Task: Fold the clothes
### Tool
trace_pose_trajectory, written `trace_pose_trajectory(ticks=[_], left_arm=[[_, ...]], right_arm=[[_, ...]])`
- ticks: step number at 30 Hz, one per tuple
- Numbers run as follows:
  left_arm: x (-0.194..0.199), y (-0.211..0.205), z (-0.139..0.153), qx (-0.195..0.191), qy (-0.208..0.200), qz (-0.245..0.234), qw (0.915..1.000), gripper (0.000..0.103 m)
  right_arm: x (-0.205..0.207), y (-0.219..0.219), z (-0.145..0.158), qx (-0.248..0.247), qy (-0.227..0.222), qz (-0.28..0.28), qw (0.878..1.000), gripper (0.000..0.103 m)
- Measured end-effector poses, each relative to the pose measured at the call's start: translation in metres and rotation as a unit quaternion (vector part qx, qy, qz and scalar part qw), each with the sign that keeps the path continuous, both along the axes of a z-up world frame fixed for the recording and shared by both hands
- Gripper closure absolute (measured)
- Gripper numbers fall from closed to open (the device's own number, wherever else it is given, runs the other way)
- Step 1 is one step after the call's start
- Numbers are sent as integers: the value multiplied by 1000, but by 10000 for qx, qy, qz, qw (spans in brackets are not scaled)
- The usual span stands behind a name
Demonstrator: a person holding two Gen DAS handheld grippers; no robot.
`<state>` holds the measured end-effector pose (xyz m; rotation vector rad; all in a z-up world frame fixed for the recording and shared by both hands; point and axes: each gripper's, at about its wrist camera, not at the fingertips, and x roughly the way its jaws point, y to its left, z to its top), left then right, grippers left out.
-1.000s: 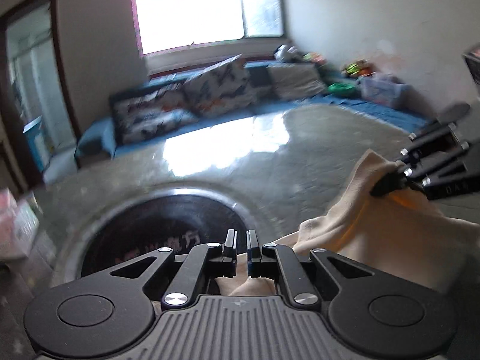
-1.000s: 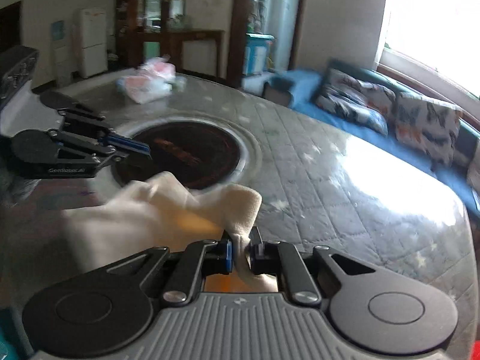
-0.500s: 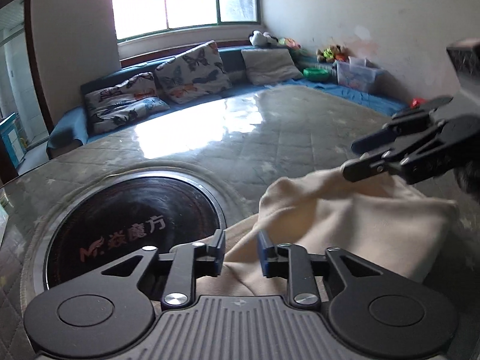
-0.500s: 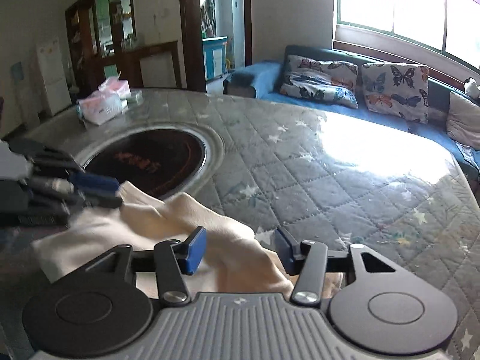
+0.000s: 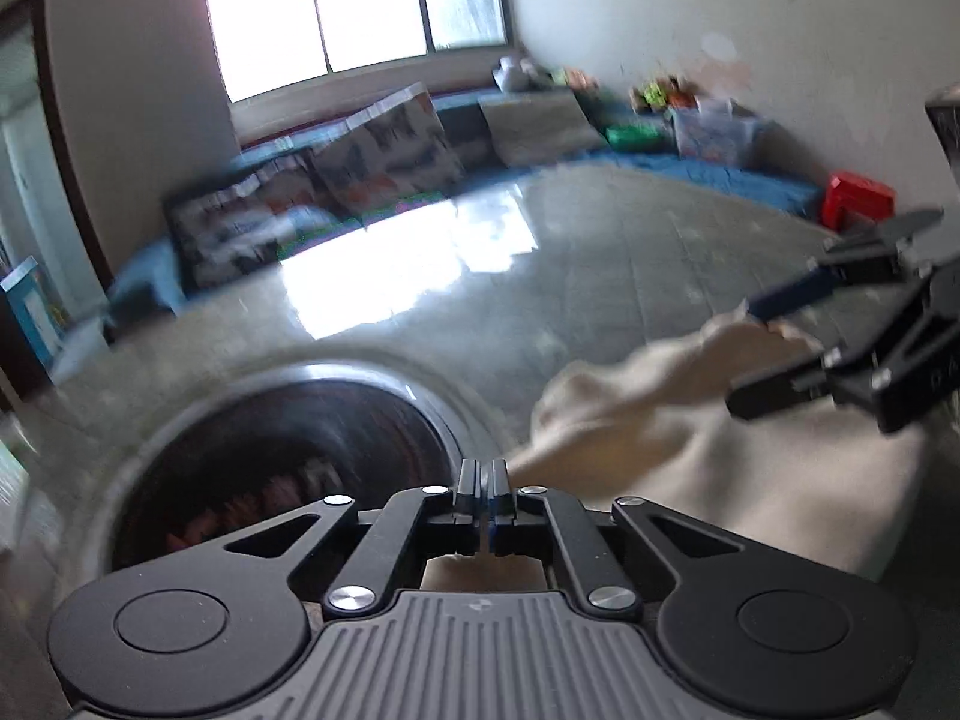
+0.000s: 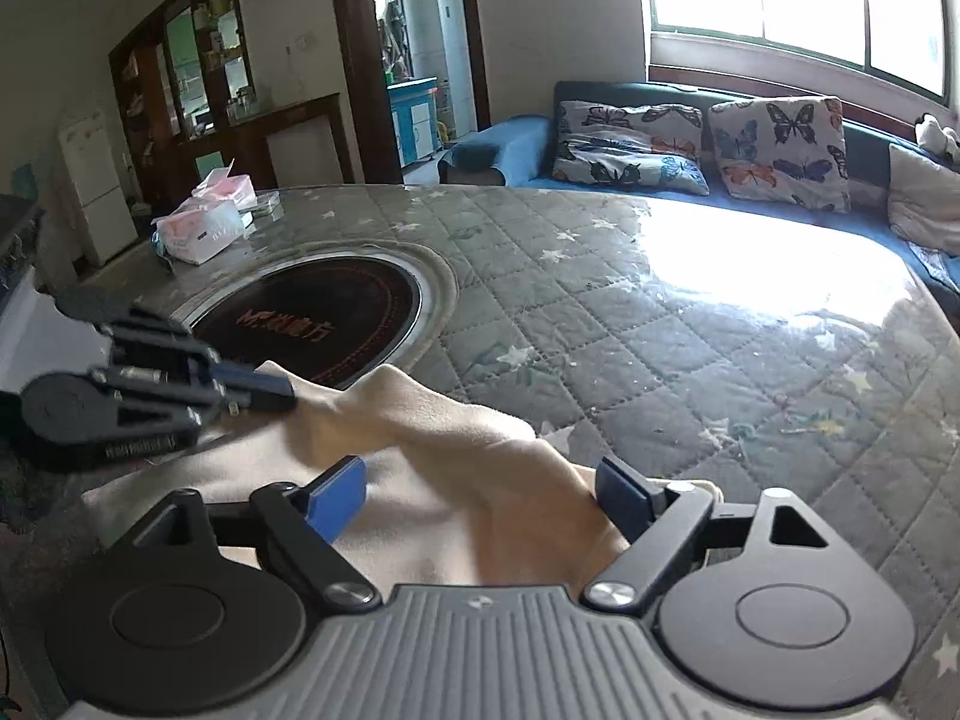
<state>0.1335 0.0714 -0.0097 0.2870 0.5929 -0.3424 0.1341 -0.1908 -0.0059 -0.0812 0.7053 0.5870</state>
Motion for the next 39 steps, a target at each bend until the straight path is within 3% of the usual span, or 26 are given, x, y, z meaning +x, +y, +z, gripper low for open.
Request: trace_pose_trajectory(ticks=[5,9,12,15,24,27,31,37,39], left_arm=[[16,6,-12,-7,298,277,9992,102],[14,13,-1,-436,401,336,9977,96],[11,5,4,-644,478,109,9967,82],[8,-5,5,-803,591,-171,9949,81],[32,-18,-12,-553,743,-81,9957,75],[31,-18,-15,-457,751,-1,9961,67],[27,-18,-12,-488,680,97,9964,62],[7,-20,2,-577,399,187,9974,33],[-4,-19,5,-621,321,243,9973,17]], right_arm=[[-1,-8,-2,359,-26,-146,9992,9],[-9,-14,6,650,-42,122,9978,8],[-12,-15,6,717,57,479,9963,8],[-6,-14,3,867,253,644,9938,7],[23,-17,-17,943,758,356,9920,7],[18,-18,-13,898,646,327,9933,7],[-12,-20,3,635,55,277,9976,1],[-43,-27,9,477,-170,143,9986,0],[-46,-28,6,320,-151,-45,9994,0]])
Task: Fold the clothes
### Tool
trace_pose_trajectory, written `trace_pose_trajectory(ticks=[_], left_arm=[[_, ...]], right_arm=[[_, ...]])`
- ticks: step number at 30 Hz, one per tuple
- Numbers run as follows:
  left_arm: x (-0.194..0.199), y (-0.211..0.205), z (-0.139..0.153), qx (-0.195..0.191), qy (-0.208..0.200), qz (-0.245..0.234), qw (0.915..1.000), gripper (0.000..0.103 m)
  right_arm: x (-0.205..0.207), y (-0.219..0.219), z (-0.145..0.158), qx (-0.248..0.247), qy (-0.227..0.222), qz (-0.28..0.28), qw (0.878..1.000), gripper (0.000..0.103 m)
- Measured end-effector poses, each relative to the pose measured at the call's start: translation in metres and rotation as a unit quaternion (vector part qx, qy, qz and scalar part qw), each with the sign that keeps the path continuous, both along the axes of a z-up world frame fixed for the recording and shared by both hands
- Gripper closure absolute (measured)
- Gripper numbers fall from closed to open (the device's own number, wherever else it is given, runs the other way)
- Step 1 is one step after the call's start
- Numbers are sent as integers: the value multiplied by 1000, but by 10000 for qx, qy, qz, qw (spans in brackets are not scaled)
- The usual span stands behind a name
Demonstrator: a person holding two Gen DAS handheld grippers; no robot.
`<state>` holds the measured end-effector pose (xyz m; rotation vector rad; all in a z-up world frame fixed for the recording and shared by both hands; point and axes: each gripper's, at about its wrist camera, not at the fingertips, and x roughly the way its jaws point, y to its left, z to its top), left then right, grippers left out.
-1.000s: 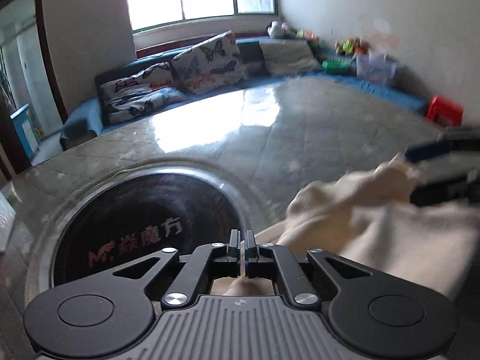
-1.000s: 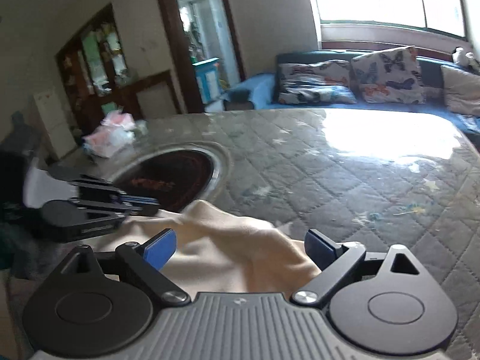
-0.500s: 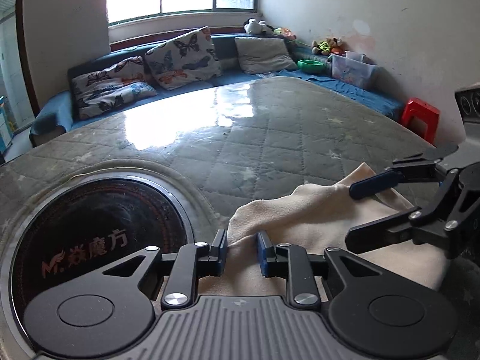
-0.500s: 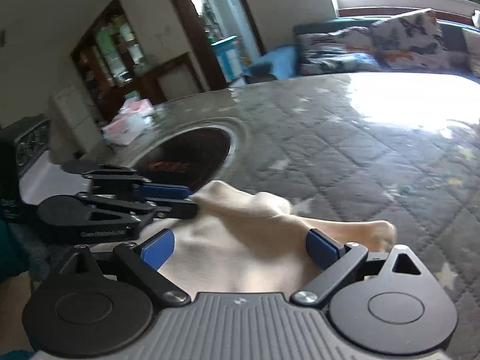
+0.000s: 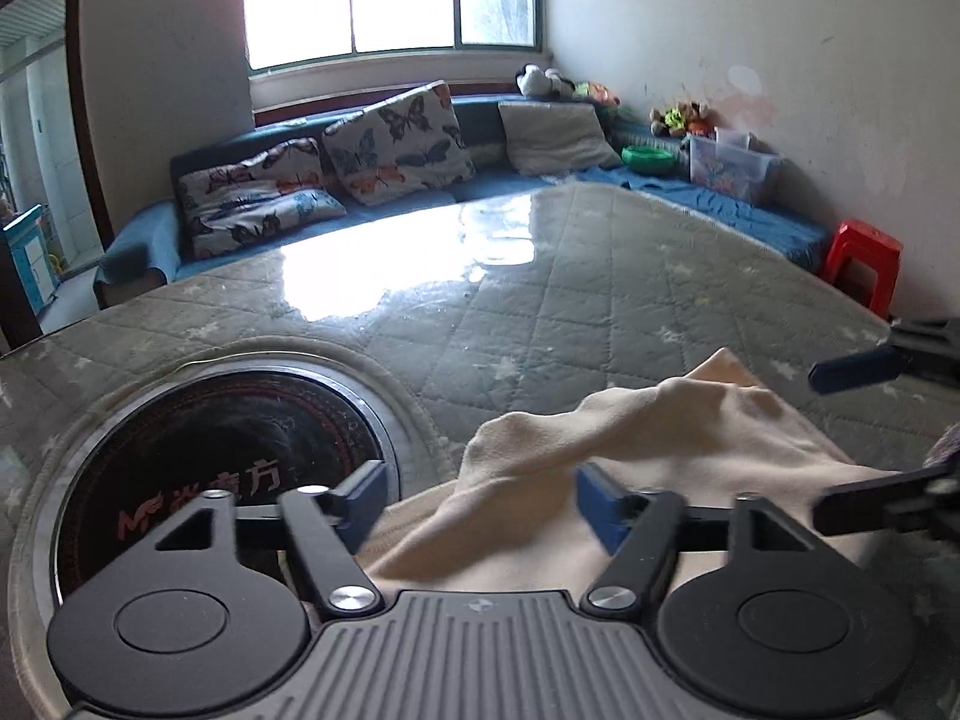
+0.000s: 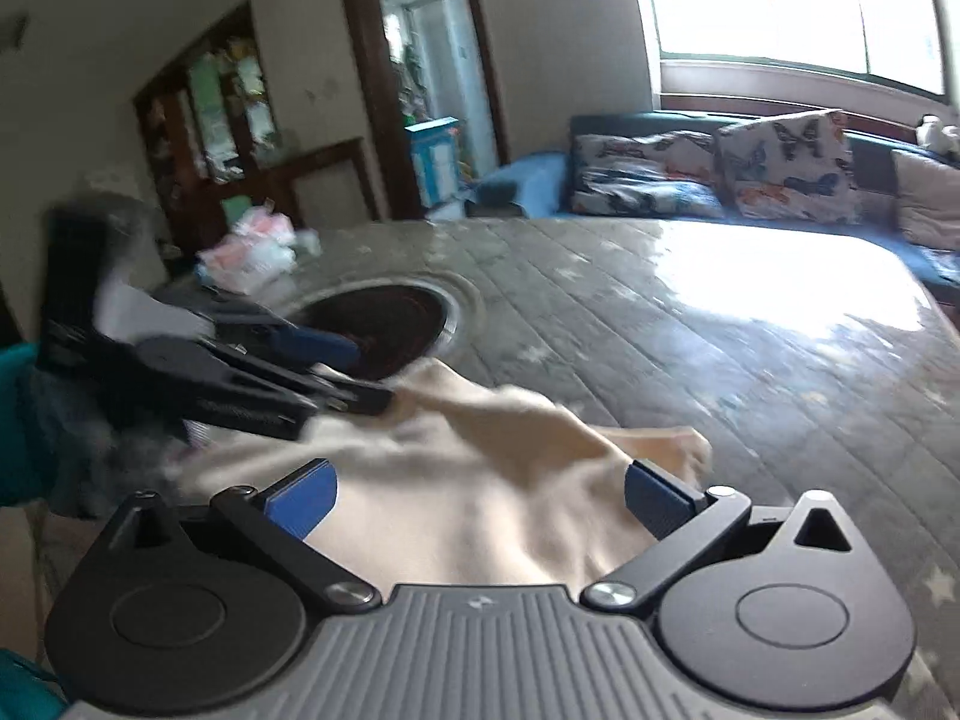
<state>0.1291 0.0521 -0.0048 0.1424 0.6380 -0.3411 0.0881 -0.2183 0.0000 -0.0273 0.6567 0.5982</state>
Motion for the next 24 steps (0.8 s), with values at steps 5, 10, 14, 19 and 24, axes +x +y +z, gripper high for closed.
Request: trace_pose_trajectory(ticks=[5,10,14,19,24], left_arm=[[-31,0,3,24,-134,275,9995,2],[-55,0,-1,48,-164,635,9978,0],[-70,-6,-2,95,-331,667,9972,0],[-78,-22,-11,346,-401,493,9974,0],[-79,-26,-24,471,-311,504,9971,0]], right_arm=[[-9,-2,-5,-130,-32,-266,9996,0],[-22,6,-11,-463,-267,-336,9980,0],[-32,10,-16,-545,-323,-377,9973,0],[-36,16,-24,-742,-341,-406,9958,0],[-37,19,-34,-954,-366,-439,9938,0]])
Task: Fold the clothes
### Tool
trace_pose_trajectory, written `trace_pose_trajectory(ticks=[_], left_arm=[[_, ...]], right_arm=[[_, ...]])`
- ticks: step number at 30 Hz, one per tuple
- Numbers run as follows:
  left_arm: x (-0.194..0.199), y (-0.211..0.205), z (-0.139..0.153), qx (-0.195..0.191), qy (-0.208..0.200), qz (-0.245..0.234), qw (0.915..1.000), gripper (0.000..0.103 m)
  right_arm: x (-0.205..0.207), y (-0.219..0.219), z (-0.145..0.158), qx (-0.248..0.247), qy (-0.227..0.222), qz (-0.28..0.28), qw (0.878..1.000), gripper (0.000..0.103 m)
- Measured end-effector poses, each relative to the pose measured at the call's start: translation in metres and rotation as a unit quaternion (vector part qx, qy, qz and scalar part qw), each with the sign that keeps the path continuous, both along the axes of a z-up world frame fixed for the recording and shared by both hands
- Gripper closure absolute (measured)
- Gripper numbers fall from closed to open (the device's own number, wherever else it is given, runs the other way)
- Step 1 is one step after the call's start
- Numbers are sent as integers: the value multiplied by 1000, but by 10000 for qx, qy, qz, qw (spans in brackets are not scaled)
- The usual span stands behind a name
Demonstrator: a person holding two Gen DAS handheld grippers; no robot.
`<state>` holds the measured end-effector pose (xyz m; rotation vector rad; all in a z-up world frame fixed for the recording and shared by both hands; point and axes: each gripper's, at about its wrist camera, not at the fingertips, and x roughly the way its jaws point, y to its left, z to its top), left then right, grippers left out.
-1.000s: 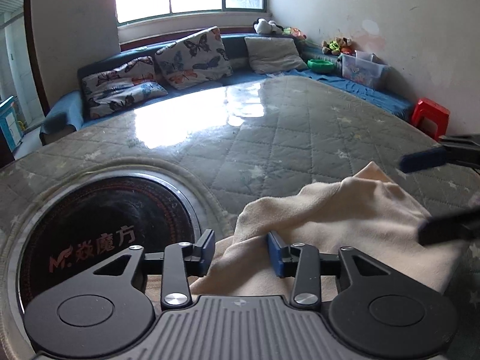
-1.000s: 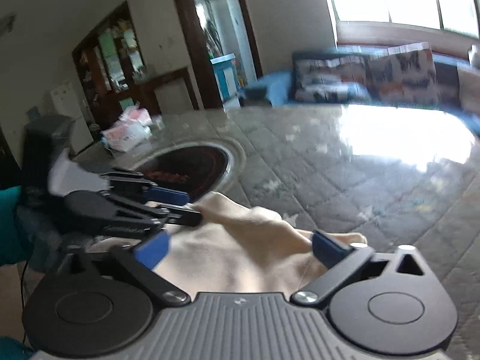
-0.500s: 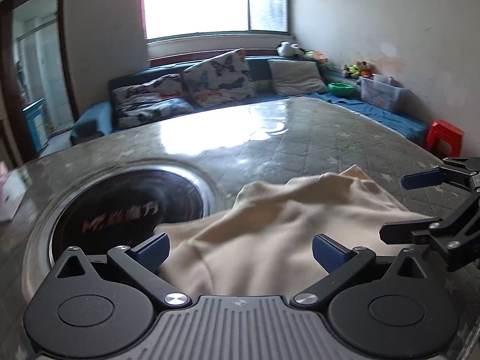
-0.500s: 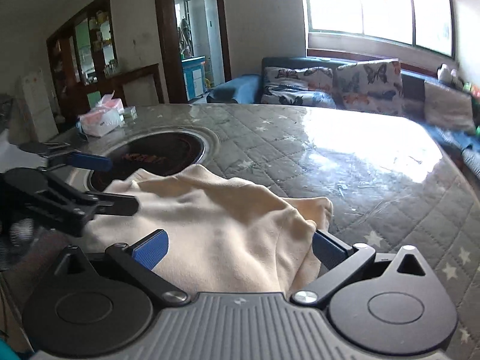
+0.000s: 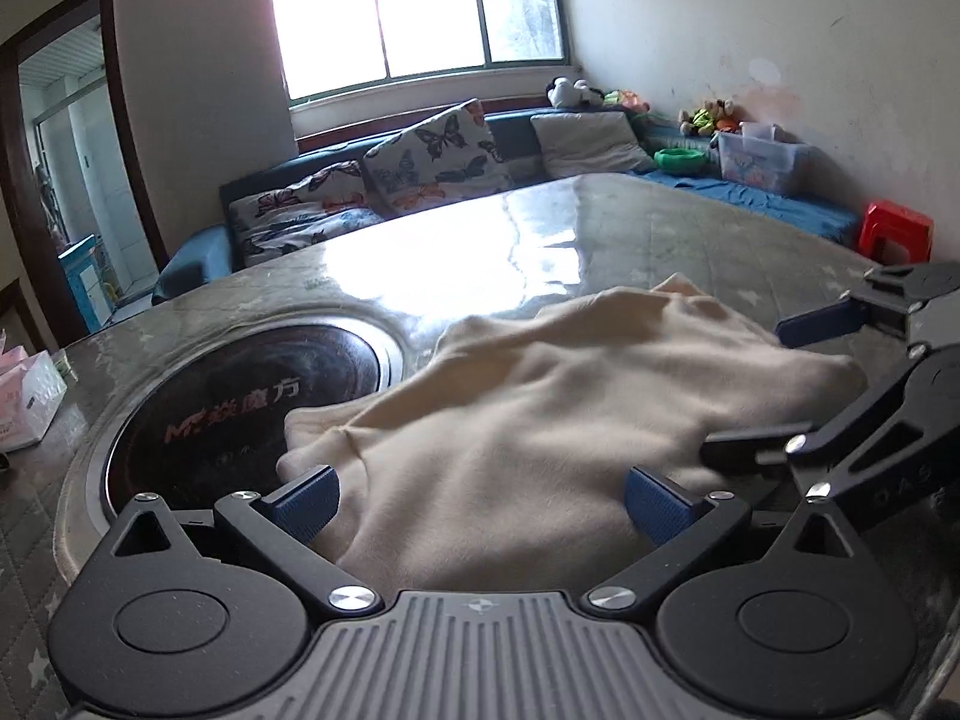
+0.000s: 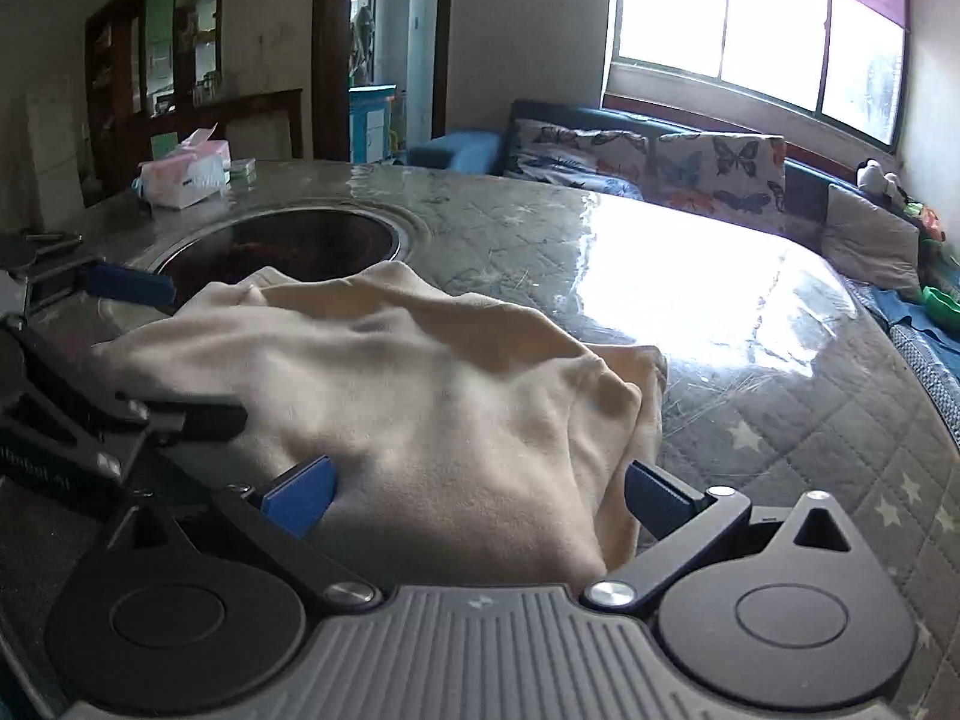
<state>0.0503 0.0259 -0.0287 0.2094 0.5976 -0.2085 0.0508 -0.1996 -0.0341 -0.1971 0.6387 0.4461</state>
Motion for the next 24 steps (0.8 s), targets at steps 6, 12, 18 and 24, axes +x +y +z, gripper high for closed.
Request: trace_pose_trajectory(ticks=[6,12,18,24], left_arm=[[0,3,-2,-43,40,-5,10000,0],[2,3,-3,-68,61,-13,10000,0],[2,5,-2,-100,90,18,9999,0],[5,11,-2,-236,134,124,9996,0]], right_arm=[[-6,-8,11,-14,-204,-99,9997,0],[-4,-29,8,-69,-83,-533,9985,0],[-4,-35,10,72,-127,-654,9978,0],[2,-45,3,-234,-54,-936,9953,0]])
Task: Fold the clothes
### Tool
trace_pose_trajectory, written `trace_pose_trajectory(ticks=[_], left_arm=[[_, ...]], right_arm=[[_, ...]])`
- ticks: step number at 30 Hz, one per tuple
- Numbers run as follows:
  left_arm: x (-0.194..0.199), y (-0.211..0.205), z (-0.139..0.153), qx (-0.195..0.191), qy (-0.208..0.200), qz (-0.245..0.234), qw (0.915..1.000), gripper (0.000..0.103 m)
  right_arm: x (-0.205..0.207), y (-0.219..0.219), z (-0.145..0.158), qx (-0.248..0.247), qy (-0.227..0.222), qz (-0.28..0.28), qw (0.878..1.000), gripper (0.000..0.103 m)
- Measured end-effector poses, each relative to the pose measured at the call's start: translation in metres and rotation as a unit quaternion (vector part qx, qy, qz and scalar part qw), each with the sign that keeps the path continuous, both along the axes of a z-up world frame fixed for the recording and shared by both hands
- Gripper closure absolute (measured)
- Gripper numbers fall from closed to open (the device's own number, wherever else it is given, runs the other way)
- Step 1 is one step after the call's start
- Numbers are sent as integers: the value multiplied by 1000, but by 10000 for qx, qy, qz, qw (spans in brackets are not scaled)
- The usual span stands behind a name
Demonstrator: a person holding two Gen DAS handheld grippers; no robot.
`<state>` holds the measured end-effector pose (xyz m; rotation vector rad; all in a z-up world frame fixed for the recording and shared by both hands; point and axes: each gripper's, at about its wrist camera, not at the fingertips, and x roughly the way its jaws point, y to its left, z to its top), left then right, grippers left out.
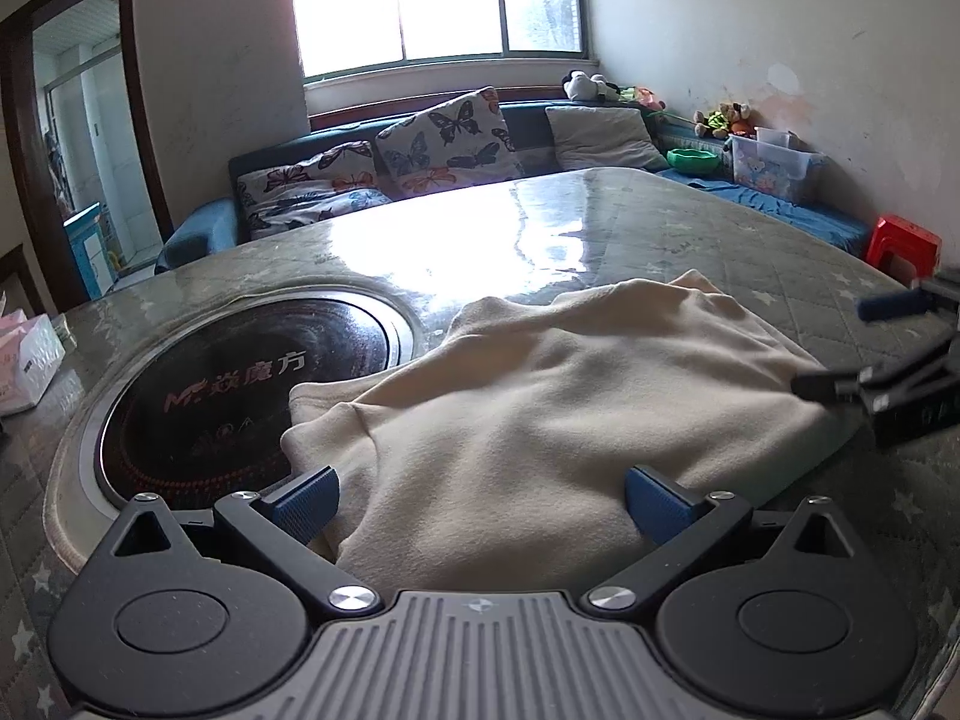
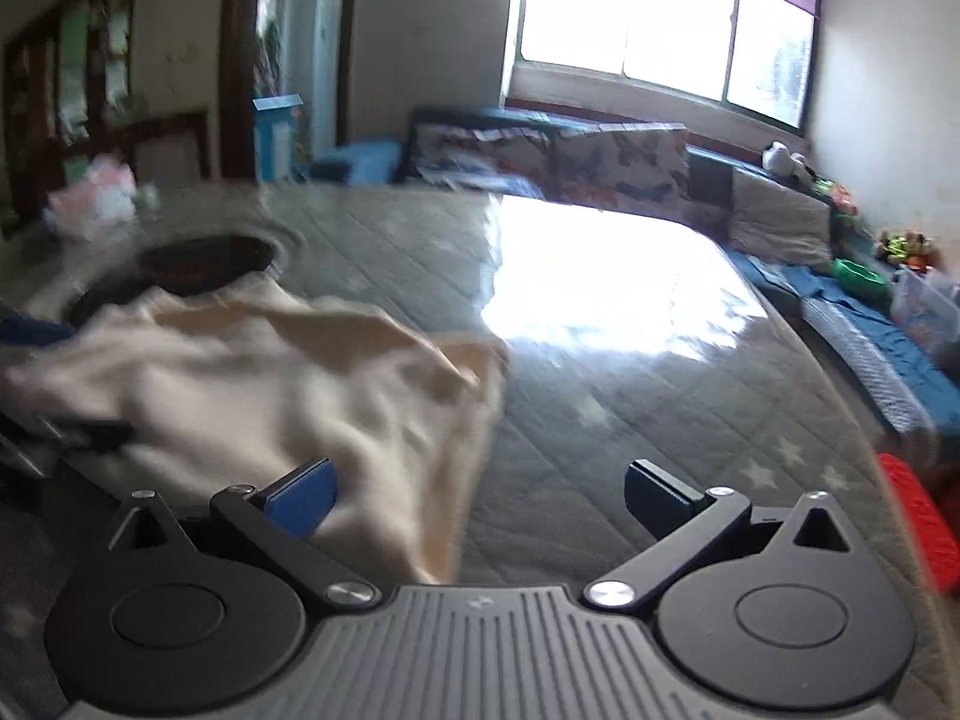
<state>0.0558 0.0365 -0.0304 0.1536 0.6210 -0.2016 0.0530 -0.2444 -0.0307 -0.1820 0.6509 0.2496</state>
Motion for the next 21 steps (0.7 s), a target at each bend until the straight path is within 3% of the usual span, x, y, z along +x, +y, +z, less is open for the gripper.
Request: trace_pose_trajectory(ticks=[12,17,19,21], left_arm=[[11,48,2,-259,105,1009,9945,0],[10,74,10,-721,108,1313,9887,1],[11,83,15,-891,48,1391,9863,6],[13,89,18,-1073,76,1399,9843,23]], right_arm=[[1,-3,-8,118,-146,-66,9998,0],[1,-7,-10,268,-158,-73,9995,0],[2,-9,-11,355,-132,-86,9992,0],[2,-12,-12,460,-82,-108,9989,0]])
